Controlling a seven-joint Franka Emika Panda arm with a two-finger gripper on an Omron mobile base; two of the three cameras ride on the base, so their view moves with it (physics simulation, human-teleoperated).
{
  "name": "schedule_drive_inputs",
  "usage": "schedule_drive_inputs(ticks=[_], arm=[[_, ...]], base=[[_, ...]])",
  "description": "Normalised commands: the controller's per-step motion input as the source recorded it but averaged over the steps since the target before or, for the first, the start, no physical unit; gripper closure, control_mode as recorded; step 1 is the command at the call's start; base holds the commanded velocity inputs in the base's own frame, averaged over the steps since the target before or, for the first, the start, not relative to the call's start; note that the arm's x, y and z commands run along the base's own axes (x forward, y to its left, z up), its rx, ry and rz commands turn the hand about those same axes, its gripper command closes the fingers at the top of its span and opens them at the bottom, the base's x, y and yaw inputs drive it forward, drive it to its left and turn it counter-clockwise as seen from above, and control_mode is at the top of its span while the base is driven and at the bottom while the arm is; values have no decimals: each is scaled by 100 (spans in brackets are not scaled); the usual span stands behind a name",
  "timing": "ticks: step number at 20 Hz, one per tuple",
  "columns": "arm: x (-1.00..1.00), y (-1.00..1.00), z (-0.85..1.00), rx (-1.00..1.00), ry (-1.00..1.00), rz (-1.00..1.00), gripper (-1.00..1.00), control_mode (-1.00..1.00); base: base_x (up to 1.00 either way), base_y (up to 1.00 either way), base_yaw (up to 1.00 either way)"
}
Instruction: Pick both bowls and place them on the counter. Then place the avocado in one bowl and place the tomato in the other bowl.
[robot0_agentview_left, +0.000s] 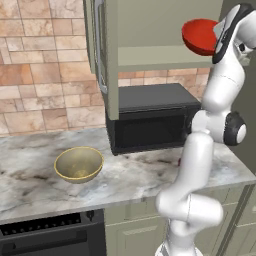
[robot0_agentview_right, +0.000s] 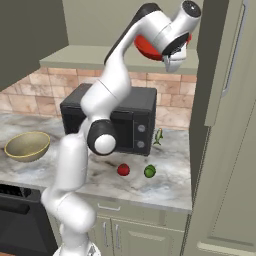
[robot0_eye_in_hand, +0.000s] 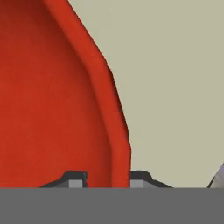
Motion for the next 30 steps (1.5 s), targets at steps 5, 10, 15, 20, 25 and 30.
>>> schedule_drive_inputs(ticks=[5,10,15,20,25,30], arm=[[-60,12,-1,0,2,9,100,-100],[-69,26,0,0,0,3,100,-100],[-73,27,0,0,0,4,100,-100],[-83,35,0,0,-3,1,100,-100],[-90,40,-7,0,-4,0,100,-100],[-88,42,-24,0,-4,0,100,-100]], base=[[0,0,0],[0,0,0],[0,0,0],[0,0,0],[0,0,0],[0,0,0]])
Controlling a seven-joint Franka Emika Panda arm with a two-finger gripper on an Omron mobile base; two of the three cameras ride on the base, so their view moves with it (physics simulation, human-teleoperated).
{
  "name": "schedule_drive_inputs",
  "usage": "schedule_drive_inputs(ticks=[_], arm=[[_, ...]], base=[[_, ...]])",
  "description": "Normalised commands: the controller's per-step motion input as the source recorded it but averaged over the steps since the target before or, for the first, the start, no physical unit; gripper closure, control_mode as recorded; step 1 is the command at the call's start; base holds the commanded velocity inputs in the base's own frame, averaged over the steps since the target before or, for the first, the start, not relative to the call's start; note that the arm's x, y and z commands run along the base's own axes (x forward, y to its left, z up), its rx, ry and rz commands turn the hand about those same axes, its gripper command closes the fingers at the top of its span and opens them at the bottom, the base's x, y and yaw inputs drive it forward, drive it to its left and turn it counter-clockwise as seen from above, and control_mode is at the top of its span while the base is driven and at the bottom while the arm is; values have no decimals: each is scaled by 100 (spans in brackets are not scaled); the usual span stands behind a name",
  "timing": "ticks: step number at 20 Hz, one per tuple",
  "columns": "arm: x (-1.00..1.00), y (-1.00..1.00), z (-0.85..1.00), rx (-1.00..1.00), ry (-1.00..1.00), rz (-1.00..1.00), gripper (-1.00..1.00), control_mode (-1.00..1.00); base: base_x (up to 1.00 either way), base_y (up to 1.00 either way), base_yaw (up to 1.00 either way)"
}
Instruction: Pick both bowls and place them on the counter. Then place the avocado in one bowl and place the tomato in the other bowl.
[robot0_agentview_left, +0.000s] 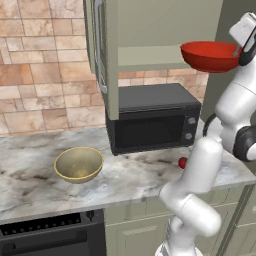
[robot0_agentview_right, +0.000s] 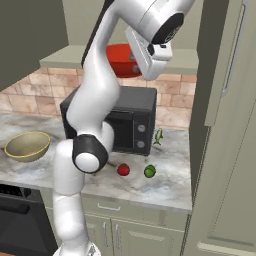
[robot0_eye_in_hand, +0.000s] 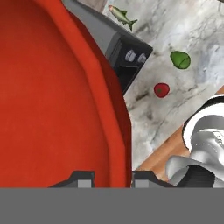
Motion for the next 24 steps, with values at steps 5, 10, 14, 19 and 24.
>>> schedule_drive_inputs(ticks=[5,10,14,19,24], arm=[[-89,50,-40,0,-13,0,100,-100],[-93,50,-42,0,-22,0,100,-100],[-92,56,-44,0,-26,0,100,-100],[-87,66,-46,0,-26,0,100,-100],[-79,75,-45,0,-24,-1,100,-100]], base=[[0,0,0],[0,0,0],[0,0,0],[0,0,0],[0,0,0]])
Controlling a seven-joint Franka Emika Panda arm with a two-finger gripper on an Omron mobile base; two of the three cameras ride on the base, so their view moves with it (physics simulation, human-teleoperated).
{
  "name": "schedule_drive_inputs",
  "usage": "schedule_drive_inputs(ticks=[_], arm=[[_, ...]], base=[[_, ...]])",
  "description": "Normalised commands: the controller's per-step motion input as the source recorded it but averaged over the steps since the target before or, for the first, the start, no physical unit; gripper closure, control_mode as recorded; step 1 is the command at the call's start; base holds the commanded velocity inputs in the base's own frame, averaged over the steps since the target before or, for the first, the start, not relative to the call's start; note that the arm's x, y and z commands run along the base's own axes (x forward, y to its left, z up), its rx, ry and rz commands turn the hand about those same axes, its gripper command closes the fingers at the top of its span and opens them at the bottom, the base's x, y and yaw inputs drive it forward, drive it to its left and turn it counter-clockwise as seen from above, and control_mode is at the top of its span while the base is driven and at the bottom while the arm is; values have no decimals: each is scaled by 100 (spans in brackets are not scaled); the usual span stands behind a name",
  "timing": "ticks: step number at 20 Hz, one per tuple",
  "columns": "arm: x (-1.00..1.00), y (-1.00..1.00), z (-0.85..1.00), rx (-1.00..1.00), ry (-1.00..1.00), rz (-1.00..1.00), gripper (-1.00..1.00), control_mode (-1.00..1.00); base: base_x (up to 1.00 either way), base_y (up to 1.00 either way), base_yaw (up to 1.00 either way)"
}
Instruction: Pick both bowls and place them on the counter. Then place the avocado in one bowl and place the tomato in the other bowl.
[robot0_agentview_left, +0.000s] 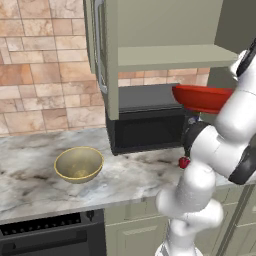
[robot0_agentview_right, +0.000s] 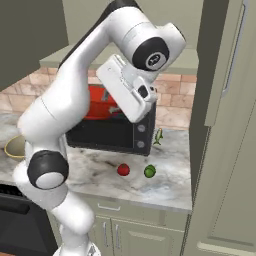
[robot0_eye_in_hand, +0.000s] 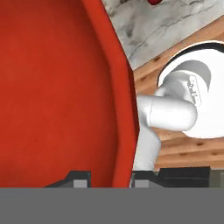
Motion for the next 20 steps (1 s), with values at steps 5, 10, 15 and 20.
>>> schedule_drive_inputs(ticks=[5,10,15,20], arm=[[-75,73,-35,0,-19,0,100,-100],[-27,75,-23,0,-18,-8,100,-100],[12,64,-29,0,-2,-5,100,-100],[26,50,-40,-2,1,0,100,-100]], base=[[0,0,0],[0,0,0],[0,0,0],[0,0,0]])
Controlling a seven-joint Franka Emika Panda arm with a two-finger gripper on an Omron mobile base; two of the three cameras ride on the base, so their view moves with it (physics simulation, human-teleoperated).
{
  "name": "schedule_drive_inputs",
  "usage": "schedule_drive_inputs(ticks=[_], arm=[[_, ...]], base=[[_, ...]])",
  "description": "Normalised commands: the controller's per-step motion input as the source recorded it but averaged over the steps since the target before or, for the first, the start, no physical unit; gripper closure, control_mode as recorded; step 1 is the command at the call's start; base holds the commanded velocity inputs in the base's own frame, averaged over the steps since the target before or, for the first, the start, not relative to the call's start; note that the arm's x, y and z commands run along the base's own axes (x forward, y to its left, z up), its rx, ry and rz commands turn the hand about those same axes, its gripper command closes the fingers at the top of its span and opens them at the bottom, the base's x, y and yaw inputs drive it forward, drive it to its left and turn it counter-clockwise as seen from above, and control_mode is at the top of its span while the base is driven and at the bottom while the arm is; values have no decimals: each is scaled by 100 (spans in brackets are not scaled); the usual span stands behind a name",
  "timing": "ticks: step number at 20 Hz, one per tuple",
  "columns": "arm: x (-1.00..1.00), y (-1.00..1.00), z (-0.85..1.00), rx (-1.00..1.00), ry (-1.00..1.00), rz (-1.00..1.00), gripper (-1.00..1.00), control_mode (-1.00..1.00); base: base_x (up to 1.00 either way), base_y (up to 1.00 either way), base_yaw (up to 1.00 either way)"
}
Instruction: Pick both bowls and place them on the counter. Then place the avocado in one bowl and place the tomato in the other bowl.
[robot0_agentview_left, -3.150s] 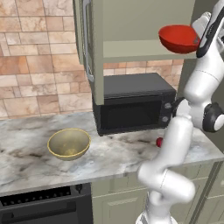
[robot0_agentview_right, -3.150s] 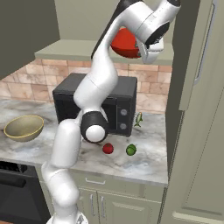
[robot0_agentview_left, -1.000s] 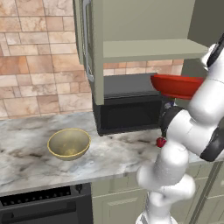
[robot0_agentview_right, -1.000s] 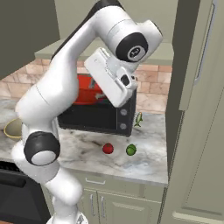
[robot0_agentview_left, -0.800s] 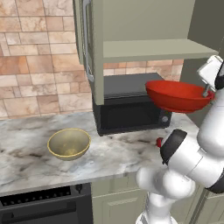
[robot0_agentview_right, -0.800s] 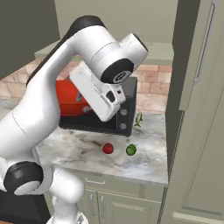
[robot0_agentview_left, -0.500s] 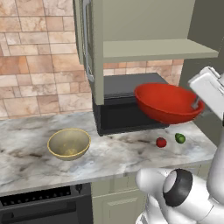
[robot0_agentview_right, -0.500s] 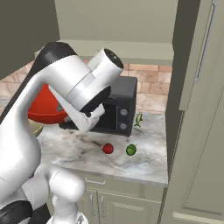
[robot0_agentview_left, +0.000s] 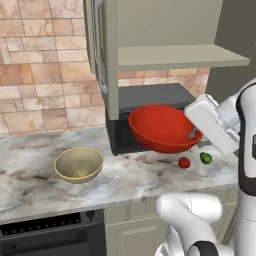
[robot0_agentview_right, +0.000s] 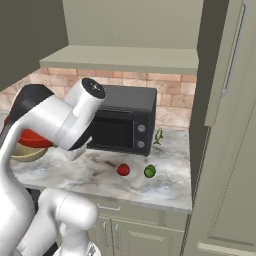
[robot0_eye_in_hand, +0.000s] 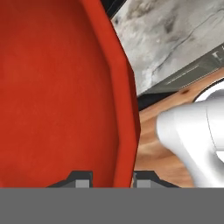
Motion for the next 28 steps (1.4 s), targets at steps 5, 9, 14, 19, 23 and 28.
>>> schedule_drive_inputs(ticks=[5,9,14,19,23,28], arm=[[13,13,-46,-1,0,0,100,-100],[18,-9,-43,0,0,0,100,-100],[34,-1,-37,0,4,0,100,-100],[28,-3,-26,0,8,7,100,-100],[24,-15,-31,0,12,12,100,-100],[24,-6,-34,0,9,16,100,-100]], base=[[0,0,0],[0,0,0],[0,0,0],[0,0,0],[0,0,0],[0,0,0]])
